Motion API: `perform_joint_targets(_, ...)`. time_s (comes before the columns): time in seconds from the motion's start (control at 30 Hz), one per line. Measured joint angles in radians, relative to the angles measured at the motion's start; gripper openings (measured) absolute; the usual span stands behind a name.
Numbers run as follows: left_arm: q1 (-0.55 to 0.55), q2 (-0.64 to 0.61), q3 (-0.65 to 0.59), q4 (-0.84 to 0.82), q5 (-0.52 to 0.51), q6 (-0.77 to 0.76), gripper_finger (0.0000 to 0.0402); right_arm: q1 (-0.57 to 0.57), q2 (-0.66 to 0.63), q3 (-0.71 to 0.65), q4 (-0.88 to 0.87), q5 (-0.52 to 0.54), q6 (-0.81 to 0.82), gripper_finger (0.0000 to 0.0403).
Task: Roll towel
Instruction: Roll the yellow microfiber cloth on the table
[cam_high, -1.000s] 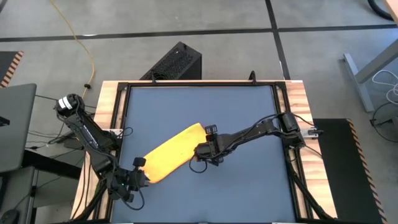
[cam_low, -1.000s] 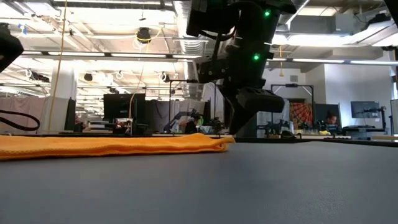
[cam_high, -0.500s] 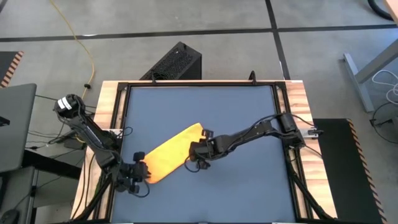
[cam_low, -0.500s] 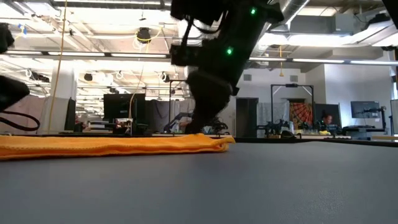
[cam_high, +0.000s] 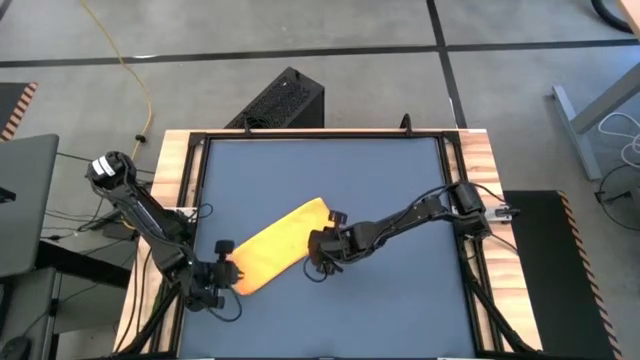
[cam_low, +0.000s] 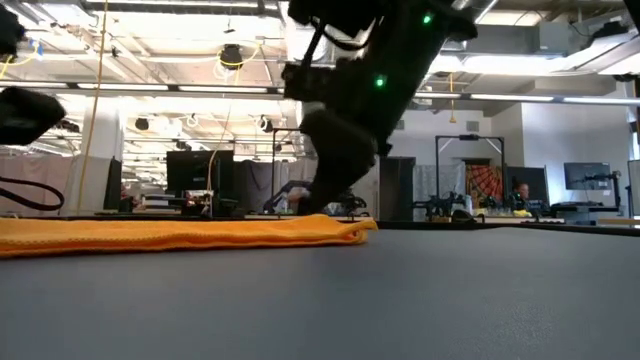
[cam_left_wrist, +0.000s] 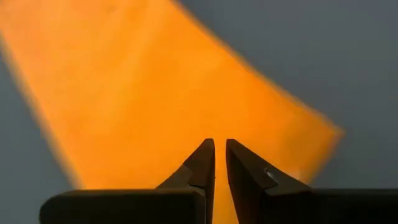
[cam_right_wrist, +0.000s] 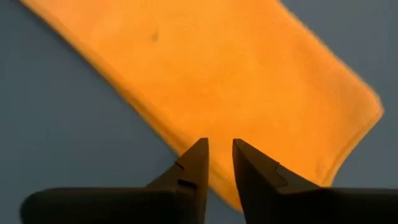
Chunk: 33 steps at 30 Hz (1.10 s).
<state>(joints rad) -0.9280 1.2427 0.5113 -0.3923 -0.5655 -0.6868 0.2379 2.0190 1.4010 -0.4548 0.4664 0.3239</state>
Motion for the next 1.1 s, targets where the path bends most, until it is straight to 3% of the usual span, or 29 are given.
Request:
perform_joint_targets(0.13,0.034,0.002,-0.004,-0.102,-0.010,-0.061,0.0029,0.001,0.012,-0.002,-0.028,0.002,0.052,0.0065)
perform_joint_targets(0.33,0.054,0.002,-0.074,-0.040,0.126,-0.143,0.0029,-0.020,0.013,-0.044,-0.025,0.009,0.117,0.0016)
perform_joint_targets(0.53,0.053,0.002,-0.090,0.063,0.153,-0.201,0.0029,-0.069,0.006,-0.151,0.091,0.006,0.135,0.0023)
perform_joint_targets(0.93,0.052,0.003,-0.091,0.455,0.200,-0.089,0.0029,-0.253,0.017,-0.177,0.328,0.030,-0.178,0.0021)
perform_joint_targets(1.1,0.052,0.003,-0.081,0.535,0.231,0.031,0.0029,-0.318,0.011,-0.120,0.301,0.012,-0.262,0.0032)
